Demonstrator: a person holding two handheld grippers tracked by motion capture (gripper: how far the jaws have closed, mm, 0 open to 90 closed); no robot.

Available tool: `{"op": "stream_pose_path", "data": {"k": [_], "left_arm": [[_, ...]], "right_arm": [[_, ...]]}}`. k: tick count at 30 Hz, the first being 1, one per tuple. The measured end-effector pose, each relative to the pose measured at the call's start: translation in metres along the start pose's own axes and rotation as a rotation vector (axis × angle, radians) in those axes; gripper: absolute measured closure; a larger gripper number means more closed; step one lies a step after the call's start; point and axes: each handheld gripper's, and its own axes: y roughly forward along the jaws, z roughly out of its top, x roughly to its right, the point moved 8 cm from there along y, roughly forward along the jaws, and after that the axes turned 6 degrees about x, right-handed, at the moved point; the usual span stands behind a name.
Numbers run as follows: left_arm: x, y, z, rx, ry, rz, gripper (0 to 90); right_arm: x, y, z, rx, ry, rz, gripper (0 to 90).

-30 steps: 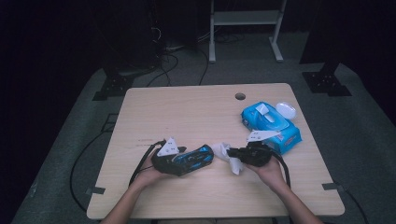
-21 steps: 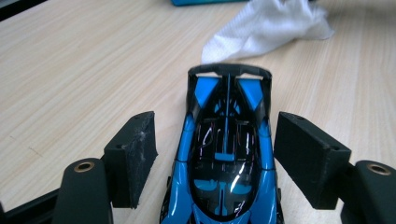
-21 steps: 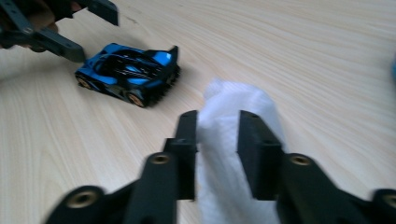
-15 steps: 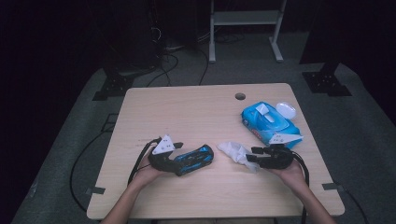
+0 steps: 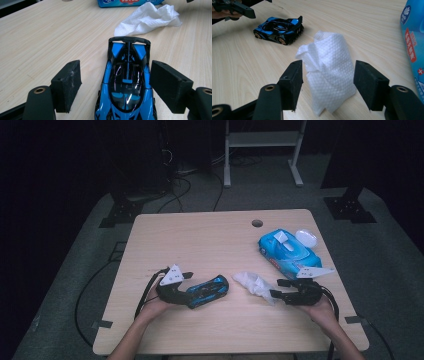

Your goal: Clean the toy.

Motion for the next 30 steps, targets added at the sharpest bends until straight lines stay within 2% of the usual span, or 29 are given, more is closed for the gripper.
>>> {"op": "stream_pose_path", "data": {"k": [3, 13, 20, 30], "left_arm": [[0.001, -0.001, -0.003, -0.007, 0.001, -0.003, 24.0], [-0.004, -0.005, -0.004, 0.005, -0.014, 0.008, 23.1], [-0.006, -0.009, -0.007, 0.006, -0.019, 0.015, 22.2], [-0.015, -0.021, -0.008, 0.008, -0.054, 0.043, 20.4]], "right_arm": [[0.0, -0.004, -0.003, -0.001, -0.007, -0.005, 37.3], [0.005, -0.02, -0.014, 0.01, 0.017, -0.021, 34.3], [0.009, -0.024, -0.019, 0.01, 0.026, -0.024, 33.7], [0.009, -0.027, -0.023, 0.001, 0.024, -0.022, 32.8]]}}
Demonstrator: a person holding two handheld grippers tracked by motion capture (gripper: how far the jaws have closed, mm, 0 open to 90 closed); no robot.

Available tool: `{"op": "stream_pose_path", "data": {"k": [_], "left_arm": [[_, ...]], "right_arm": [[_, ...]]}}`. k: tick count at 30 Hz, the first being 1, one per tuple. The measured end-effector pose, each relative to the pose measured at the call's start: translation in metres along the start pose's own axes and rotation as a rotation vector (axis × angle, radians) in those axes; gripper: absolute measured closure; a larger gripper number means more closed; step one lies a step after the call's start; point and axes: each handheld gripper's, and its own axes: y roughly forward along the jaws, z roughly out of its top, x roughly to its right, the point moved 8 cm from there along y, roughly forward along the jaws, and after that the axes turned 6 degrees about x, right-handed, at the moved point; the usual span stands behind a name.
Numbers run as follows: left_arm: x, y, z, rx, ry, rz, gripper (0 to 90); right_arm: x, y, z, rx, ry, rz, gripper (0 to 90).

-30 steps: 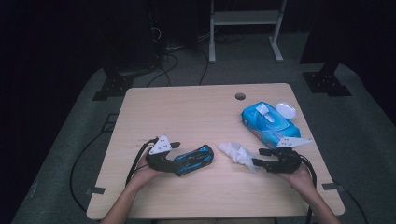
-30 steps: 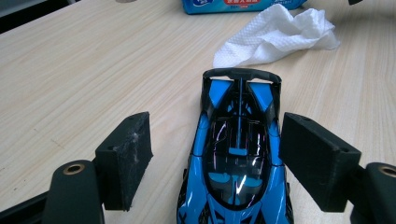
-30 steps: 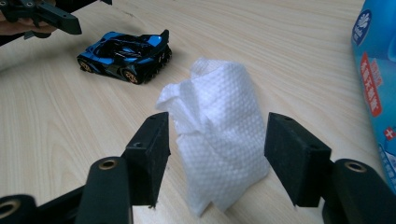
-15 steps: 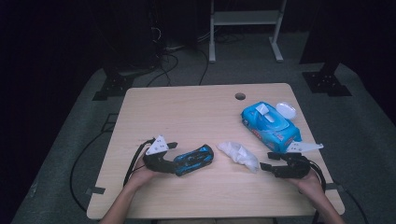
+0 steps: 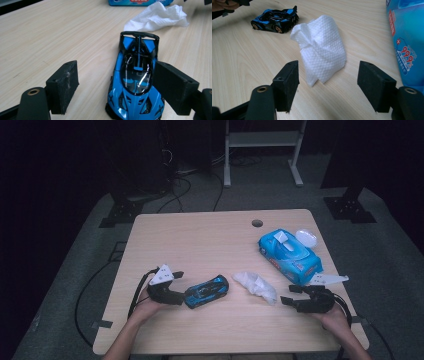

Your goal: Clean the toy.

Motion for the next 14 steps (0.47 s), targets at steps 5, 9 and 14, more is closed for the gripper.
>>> {"op": "stream_pose_path", "data": {"k": [5, 9, 14], "left_arm": [[-0.001, -0.005, 0.001, -0.012, 0.006, 0.014, 19.6], [0.0, -0.012, -0.005, 0.0, -0.005, 0.006, 19.3], [-0.001, -0.018, -0.013, 0.022, 0.013, 0.055, 17.3]], "right_arm": [[0.0, -0.003, -0.004, -0.003, -0.001, 0.0, 32.1], [0.0, -0.005, -0.006, 0.011, -0.001, -0.007, 31.7], [-0.004, -0.006, -0.008, 0.067, 0.037, -0.025, 31.4]]}}
